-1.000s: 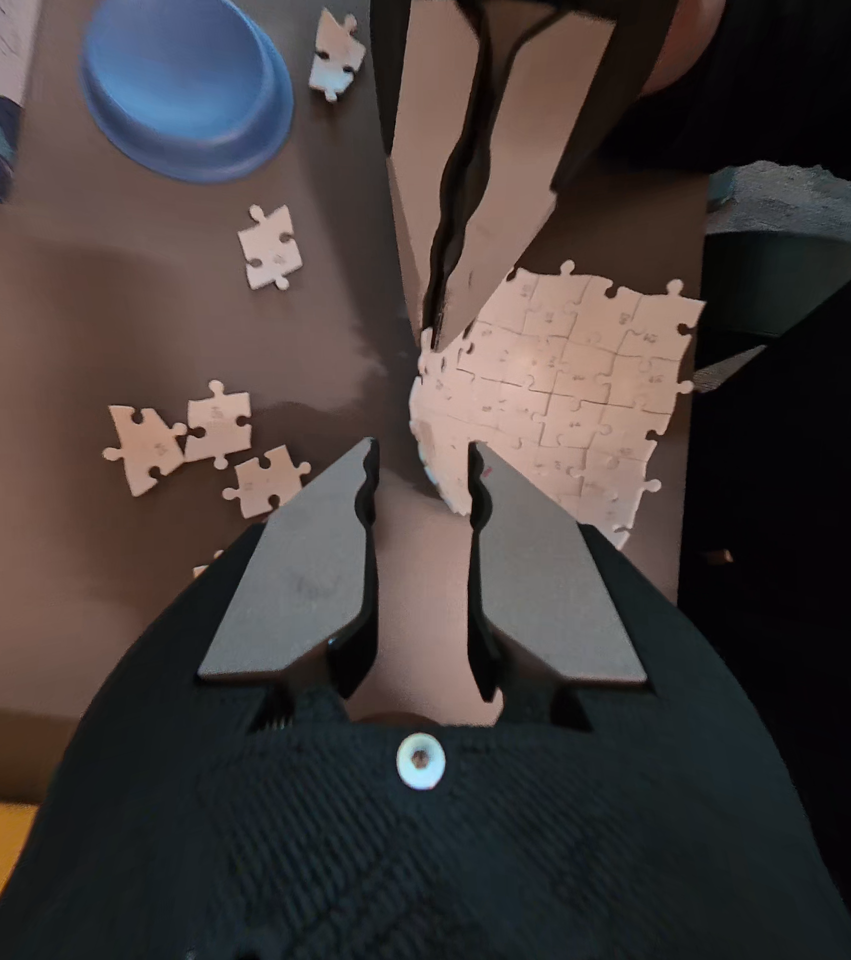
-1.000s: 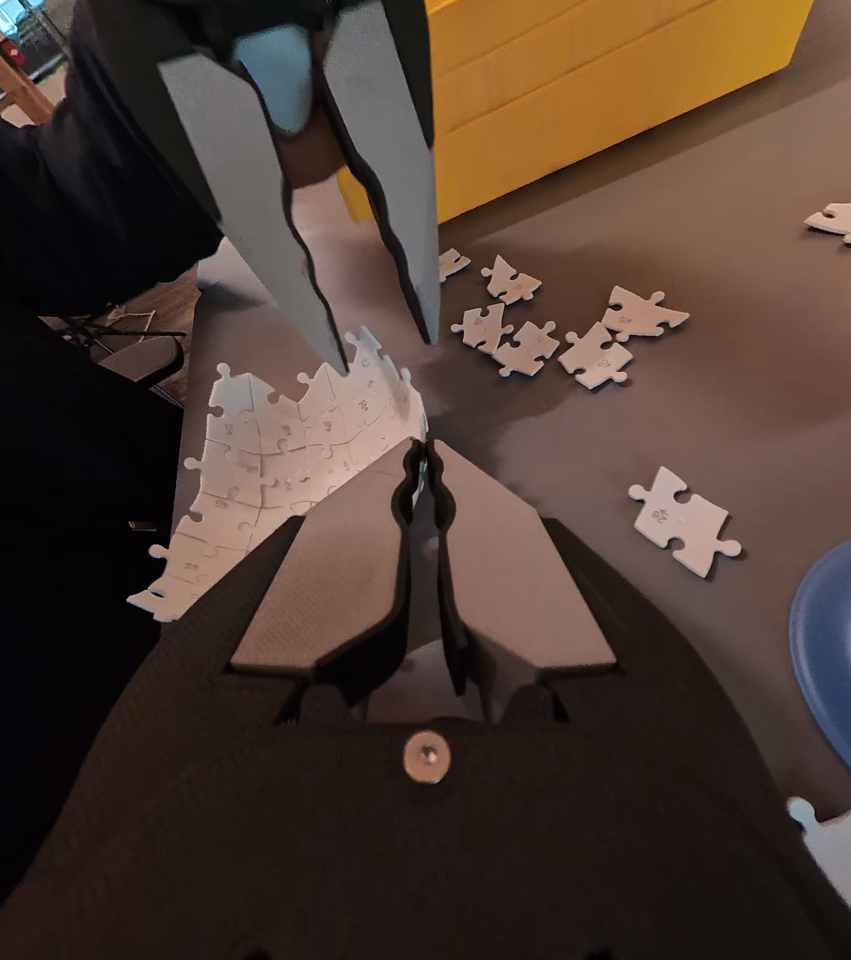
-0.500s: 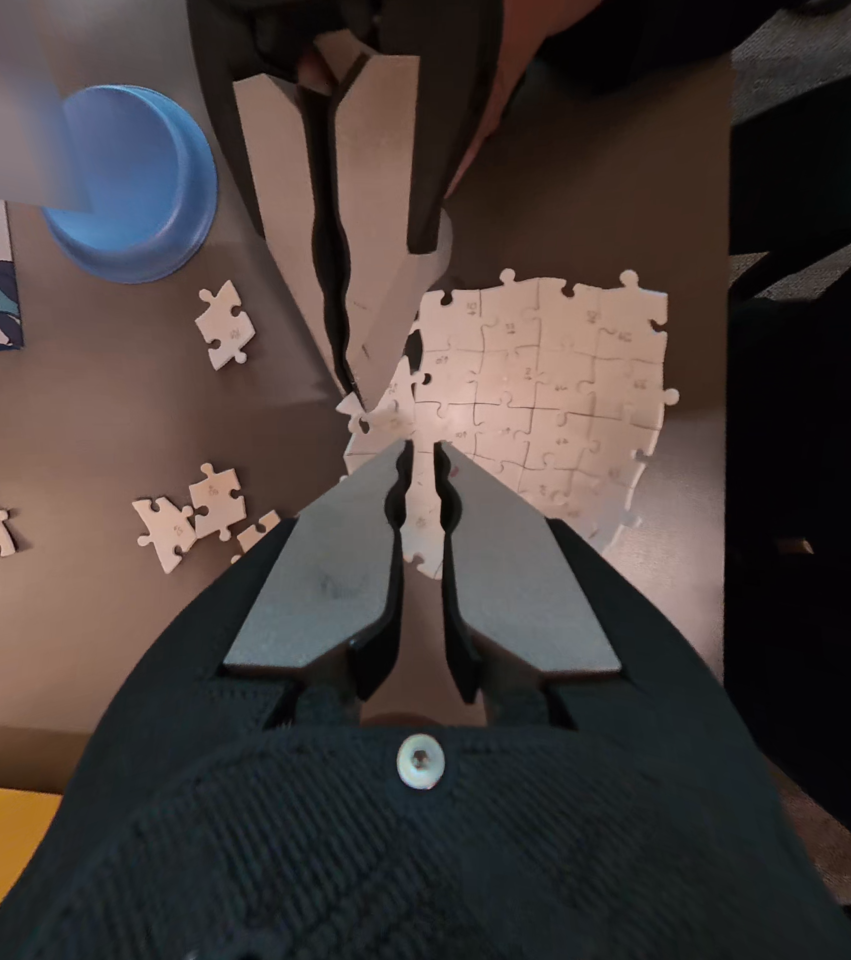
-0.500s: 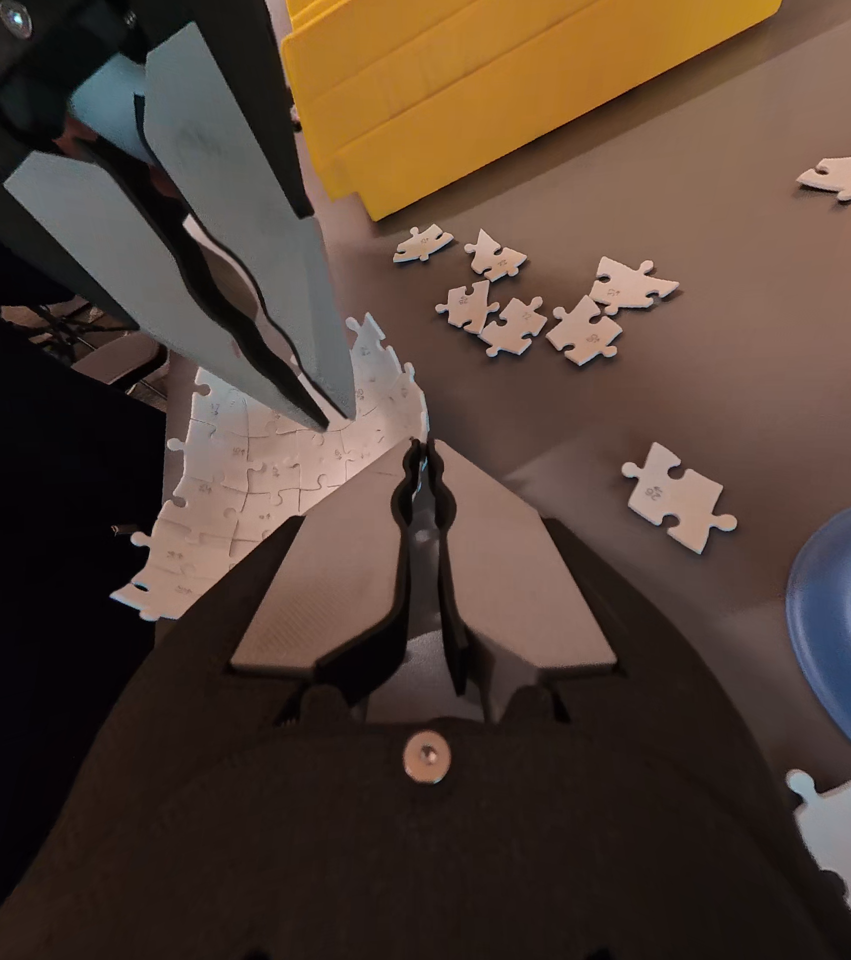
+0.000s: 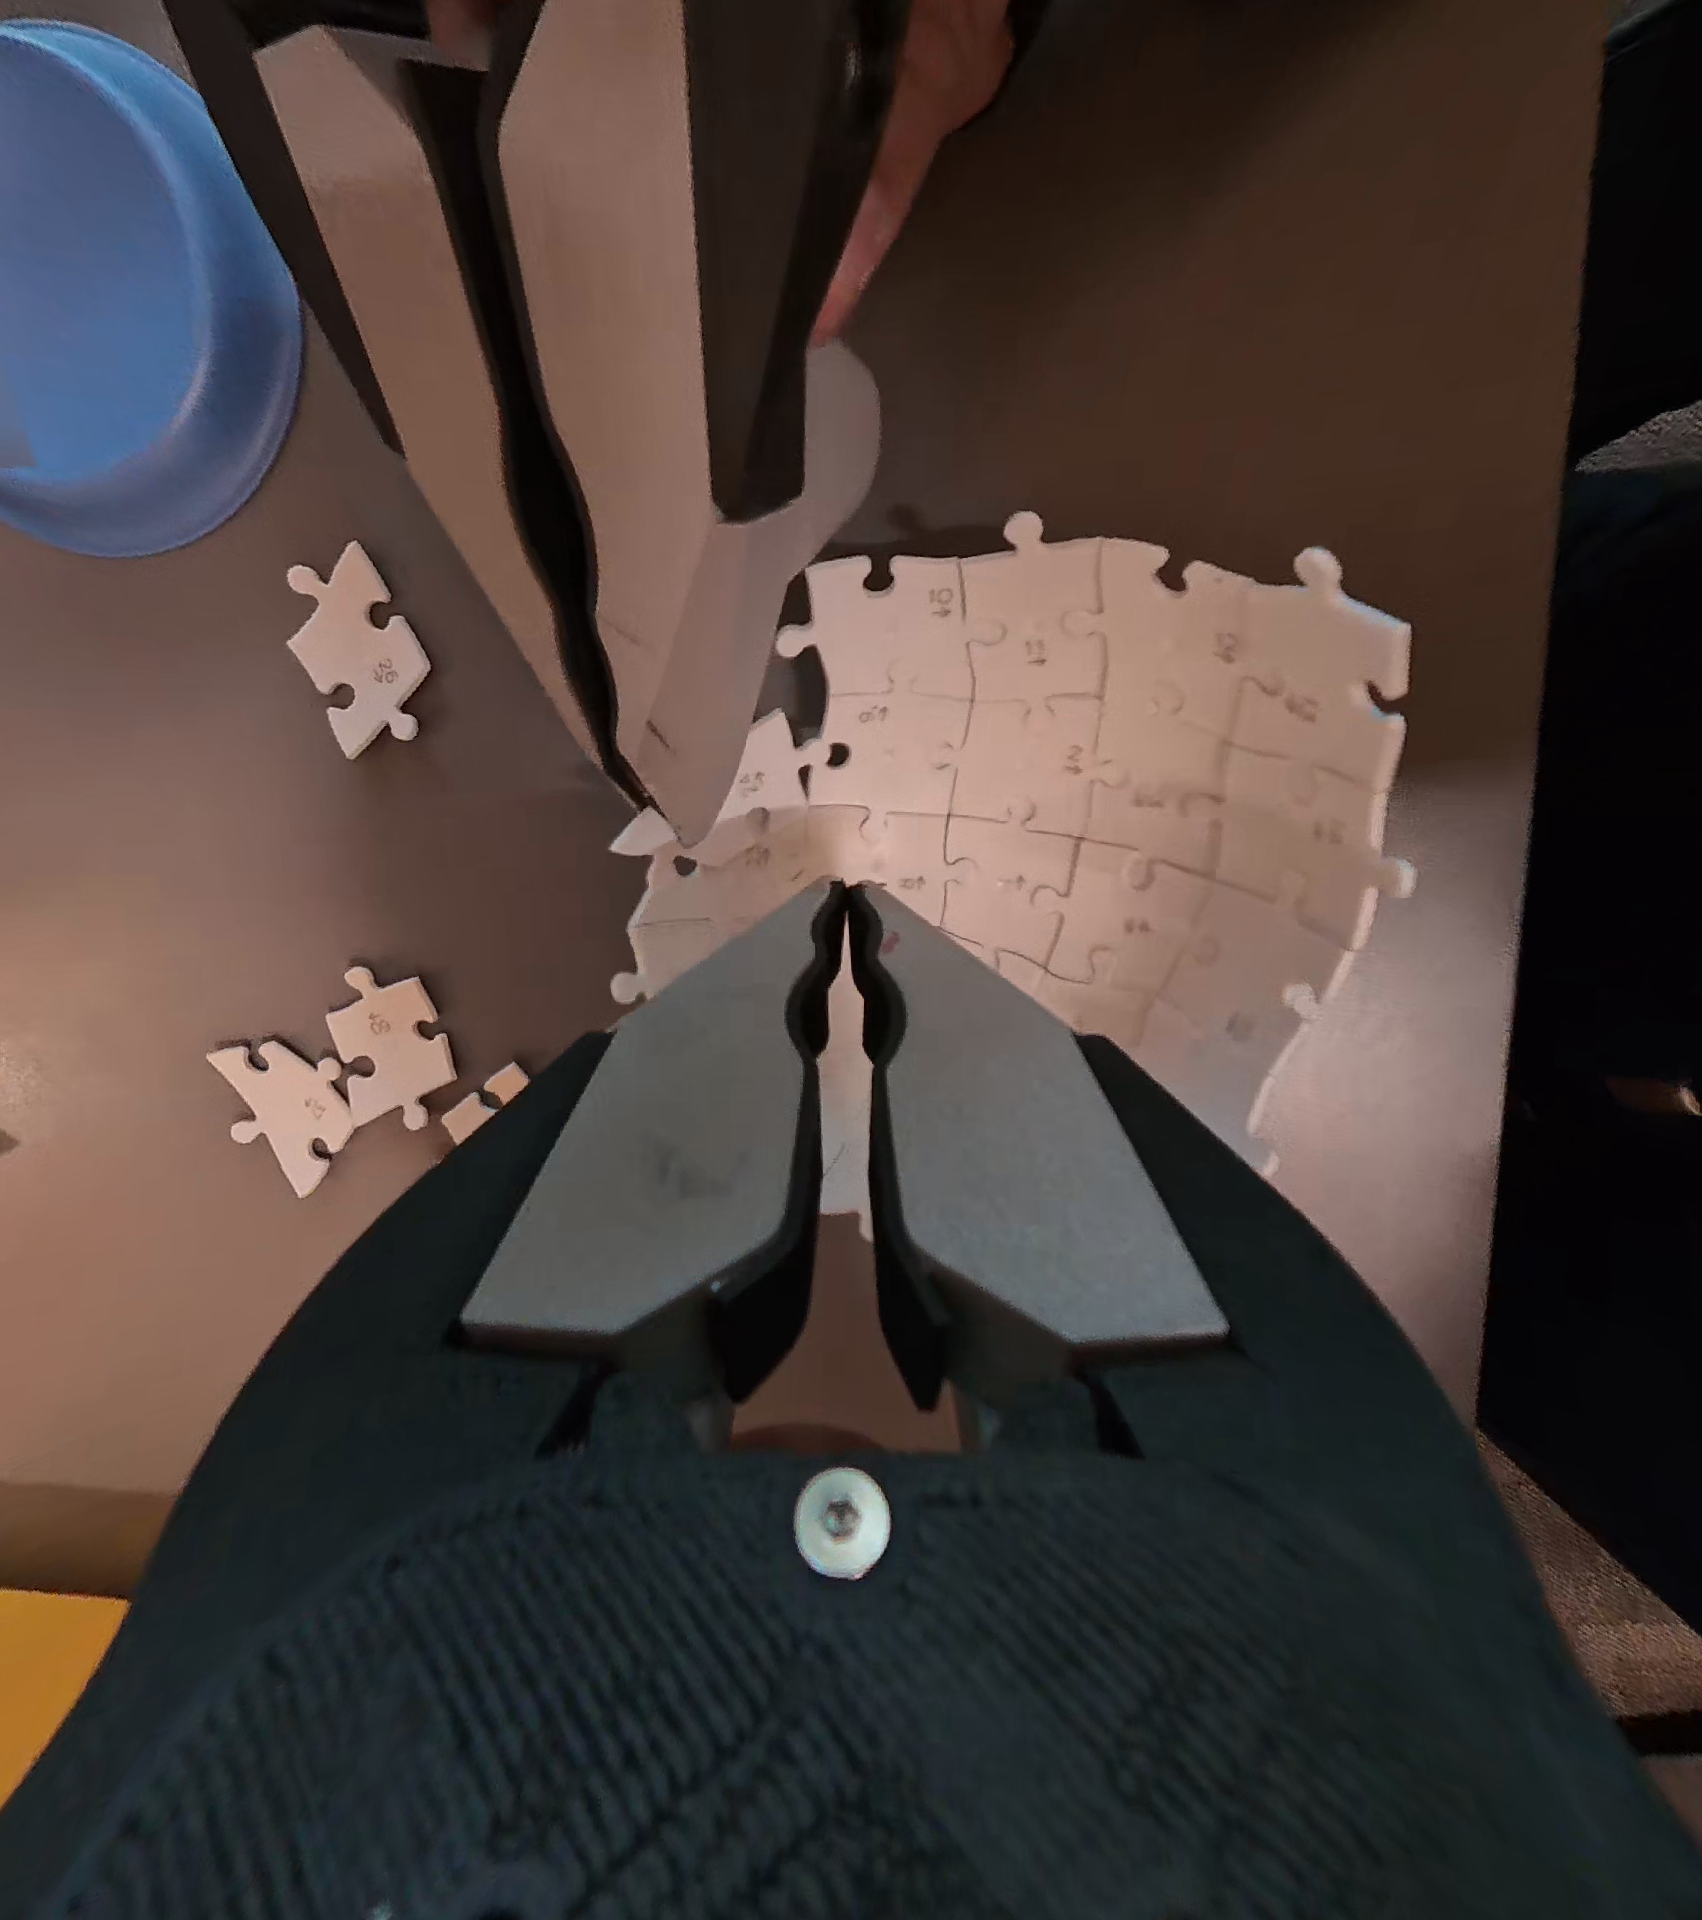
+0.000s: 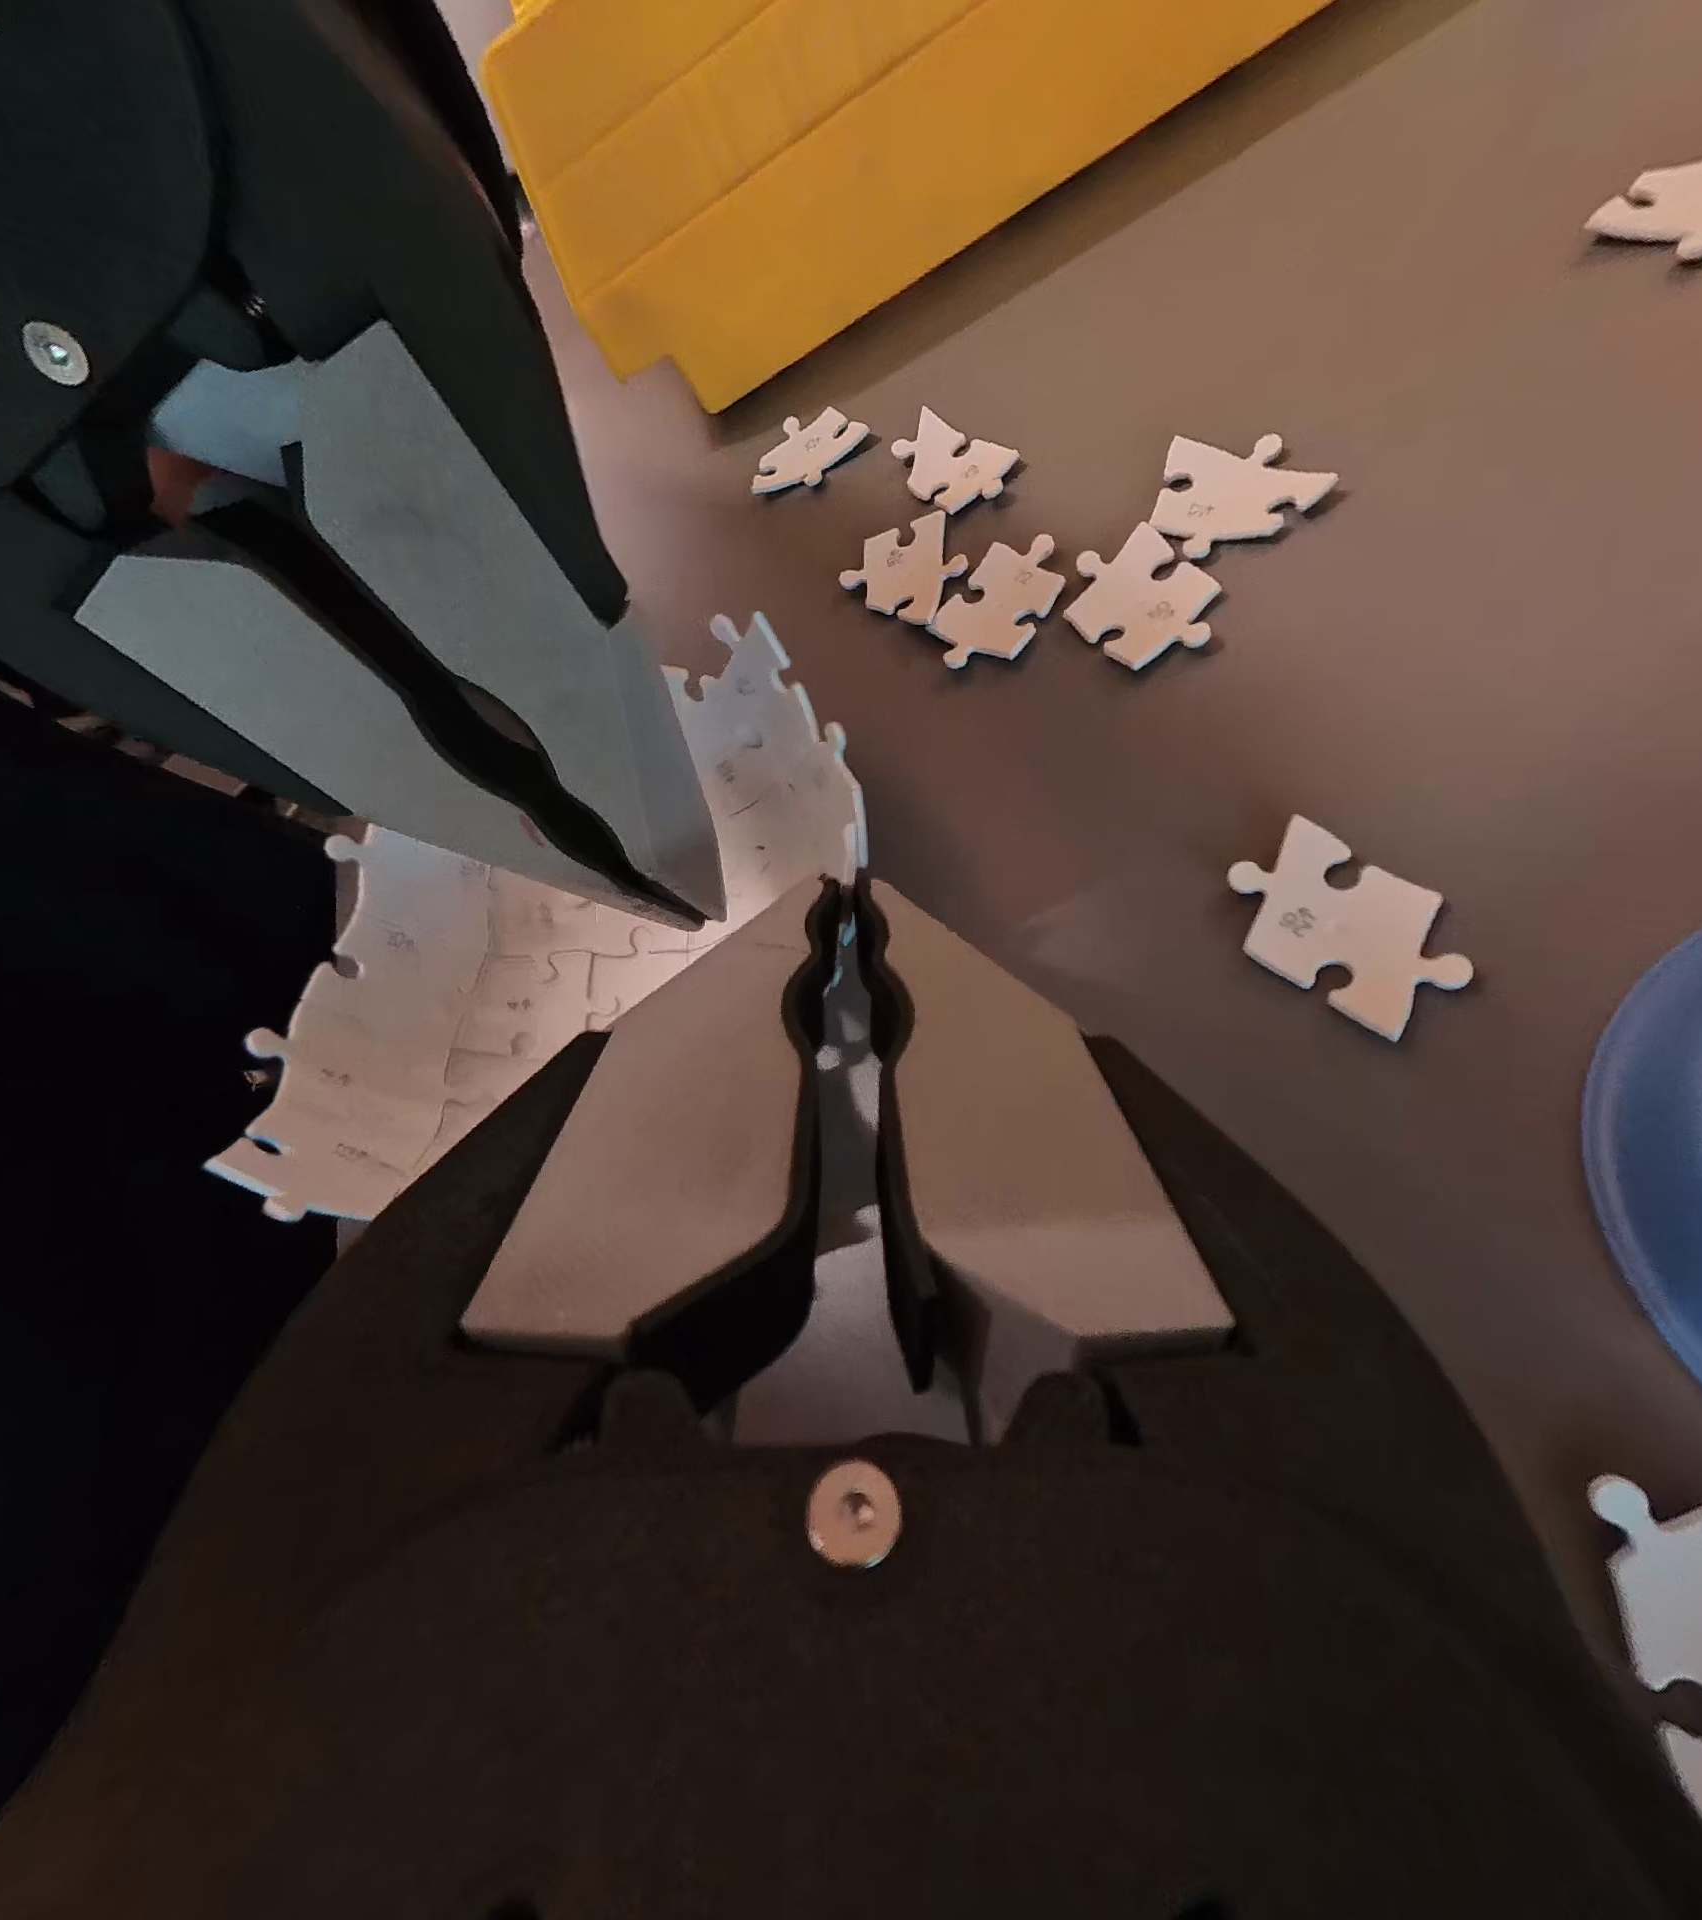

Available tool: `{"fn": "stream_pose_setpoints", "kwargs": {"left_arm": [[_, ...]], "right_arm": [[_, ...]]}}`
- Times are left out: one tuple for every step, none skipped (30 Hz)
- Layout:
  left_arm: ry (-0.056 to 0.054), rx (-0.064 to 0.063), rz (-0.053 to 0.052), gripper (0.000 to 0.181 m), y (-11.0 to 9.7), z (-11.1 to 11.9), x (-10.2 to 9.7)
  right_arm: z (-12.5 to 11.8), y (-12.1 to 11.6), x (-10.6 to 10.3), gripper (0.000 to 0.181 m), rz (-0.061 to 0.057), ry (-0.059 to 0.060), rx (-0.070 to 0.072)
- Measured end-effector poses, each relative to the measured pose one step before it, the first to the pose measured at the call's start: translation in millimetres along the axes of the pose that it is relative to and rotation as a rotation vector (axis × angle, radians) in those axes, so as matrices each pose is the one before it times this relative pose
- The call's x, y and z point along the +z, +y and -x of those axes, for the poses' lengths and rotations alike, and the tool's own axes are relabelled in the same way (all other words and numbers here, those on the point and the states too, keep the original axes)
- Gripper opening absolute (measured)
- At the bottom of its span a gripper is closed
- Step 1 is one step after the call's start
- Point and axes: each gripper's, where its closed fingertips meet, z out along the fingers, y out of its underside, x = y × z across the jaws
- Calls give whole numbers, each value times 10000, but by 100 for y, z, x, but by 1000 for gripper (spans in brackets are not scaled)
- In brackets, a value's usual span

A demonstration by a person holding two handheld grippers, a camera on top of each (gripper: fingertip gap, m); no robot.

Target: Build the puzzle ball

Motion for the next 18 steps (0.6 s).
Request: {"fn": "stream_pose_setpoints", "kwargs": {"left_arm": [[-37, 36, 60, 0, -26, 111, 44], [-8, 52, 70, 0, -1, 24, 28], [36, 49, 117, 0, 60, -60, 58], [-7, 62, 122, 0, 58, -7, 86], [-73, 86, 111, 0, 19, 77, 107], [-53, 103, 147, 0, 66, 50, 142], [-59, 105, 153, 0, 56, 96, 153], [-63, 99, 109, 0, -8, 139, 186], [3, 66, 91, 0, -19, 88, 190], [15, -8, 89, 0, -5, 127, 187], [-9, -30, 80, 0, 12, 146, 153], [-1, -4, 49, 0, -17, 87, 90], [42, 12, 23, 0, -19, -30, 61], [54, 14, 6, 0, -35, -93, 55], [26, 21, 14, 0, -17, -70, 66], [10, 29, 35, 0, 20, -45, 80], [4, 23, 54, 0, 30, -27, 103], [-15, 24, 66, 0, 35, 17, 108]], "right_arm": [[-110, 103, 22, 0, 61, -2, 133], [-96, 49, 5, 0, 20, 5, 95], [-65, -2, -14, 0, -4, 4, 69], [-53, 21, -4, 0, 6, -3, 51], [-40, 24, -11, 0, 11, 7, 40], [-18, 11, -6, 0, 2, -1, 24], [-20, 6, -8, 0, 1, 6, 16], [-21, 42, 1, 0, 17, 7, 16], [-24, 36, 12, 0, 23, 5, 19], [-14, 37, -5, 0, 18, 6, 17], [-3, 41, -3, 0, 19, 2, 12], [-32, 49, 4, 0, 26, 5, 26], [-46, 65, 6, 0, 33, 7, 50], [-50, 55, 1, 0, 25, 4, 51], [-26, 23, -11, 0, 12, -7, 33], [-4, 10, -6, 0, 2, -12, 22], [-9, 12, -1, 0, 7, -7, 23], [-19, 32, 8, 0, 17, 3, 22]]}}
